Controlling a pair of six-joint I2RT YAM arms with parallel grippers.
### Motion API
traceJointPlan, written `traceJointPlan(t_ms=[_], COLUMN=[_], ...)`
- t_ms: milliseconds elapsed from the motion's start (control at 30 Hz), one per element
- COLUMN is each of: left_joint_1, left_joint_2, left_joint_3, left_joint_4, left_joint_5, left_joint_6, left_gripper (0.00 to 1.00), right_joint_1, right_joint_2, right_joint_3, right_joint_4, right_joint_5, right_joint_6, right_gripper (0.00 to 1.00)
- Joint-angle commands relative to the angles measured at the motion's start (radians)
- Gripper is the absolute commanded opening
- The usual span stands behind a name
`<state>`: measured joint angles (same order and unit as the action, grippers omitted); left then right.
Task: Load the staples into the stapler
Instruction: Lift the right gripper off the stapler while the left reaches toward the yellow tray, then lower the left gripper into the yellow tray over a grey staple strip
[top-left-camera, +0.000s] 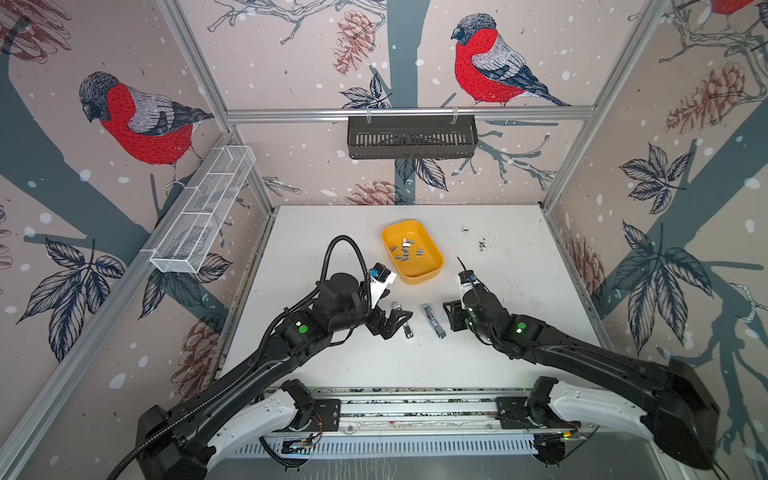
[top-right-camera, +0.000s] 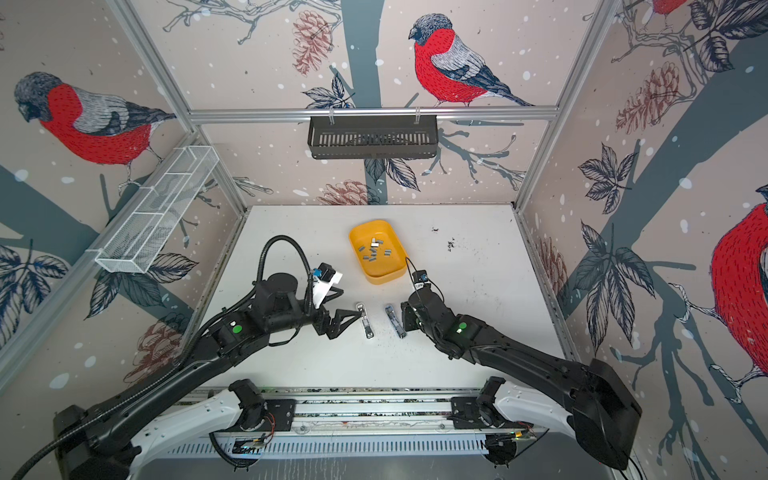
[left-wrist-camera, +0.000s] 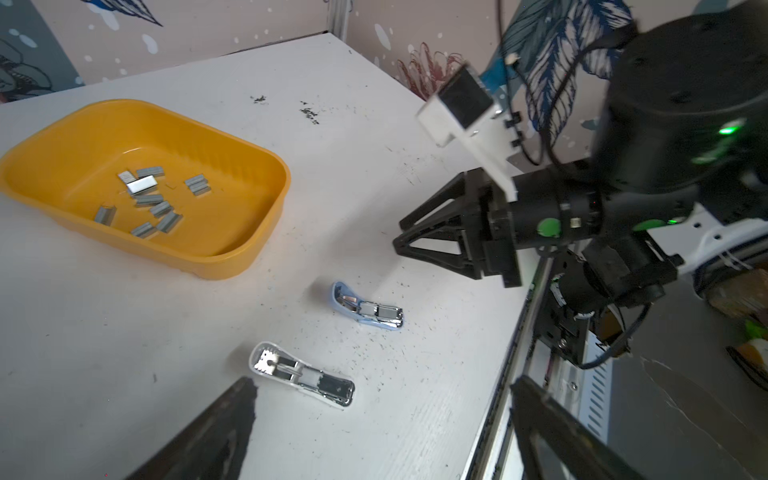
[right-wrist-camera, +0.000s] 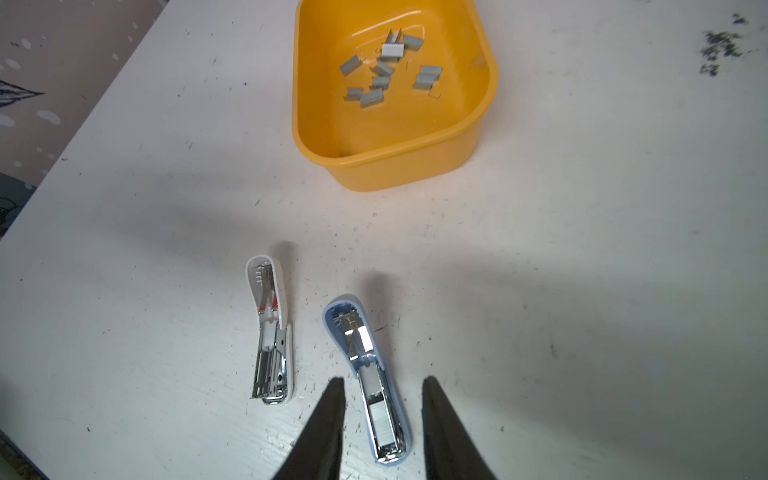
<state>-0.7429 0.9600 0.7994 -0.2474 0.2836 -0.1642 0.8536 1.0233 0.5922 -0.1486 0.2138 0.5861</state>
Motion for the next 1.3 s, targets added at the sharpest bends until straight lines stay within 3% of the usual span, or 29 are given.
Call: traceJointPlan(t_ms=[0, 233, 333, 533, 667, 900, 1000, 1267], left_joint_1=[0.000, 0.006, 0.022, 0.065, 0.084, 0.115, 0.132, 0.145], left_joint_2=[0.100, 0.363, 0.488, 0.712, 0.864, 1.078, 1.159, 1.330], left_joint_3=[0.076, 0.264, 0.368, 0.594, 0.735, 0.932, 1.017, 1.211], left_joint_4=[-0.055, -0.089, -0.127, -0.218, -0.291, -0.340, -0.356, -0.396], left_joint_5=[-0.114, -0.220, -0.243, -0.210, -0.168, -0.198, -0.197, -0.216], left_joint_6=[-0.047, 0.001, 0.051, 0.124, 0.190, 0.268, 0.288, 0.343], left_gripper=[0.94, 0.90, 0.84, 0.77, 0.61, 0.60, 0.53, 0.48], right_joint_1=[-0.034, -0.114, -0.132, -0.166, -0.176, -0.186, -0.187, -0.188], right_joint_2=[-0.080, -0.224, -0.257, -0.303, -0.321, -0.369, -0.384, -0.385], right_joint_3=[0.001, 0.027, 0.043, 0.047, 0.044, 0.013, 0.009, 0.005], right_joint_4=[-0.043, -0.105, -0.140, -0.172, -0.180, -0.112, -0.106, -0.100], right_joint_5=[0.008, -0.031, -0.037, -0.055, -0.058, -0.183, -0.185, -0.158], right_joint_6=[-0.048, -0.120, -0.147, -0.166, -0.170, -0.191, -0.192, -0.196], right_gripper=[0.36, 0.45, 0.47, 0.49, 0.50, 0.60, 0.65, 0.69])
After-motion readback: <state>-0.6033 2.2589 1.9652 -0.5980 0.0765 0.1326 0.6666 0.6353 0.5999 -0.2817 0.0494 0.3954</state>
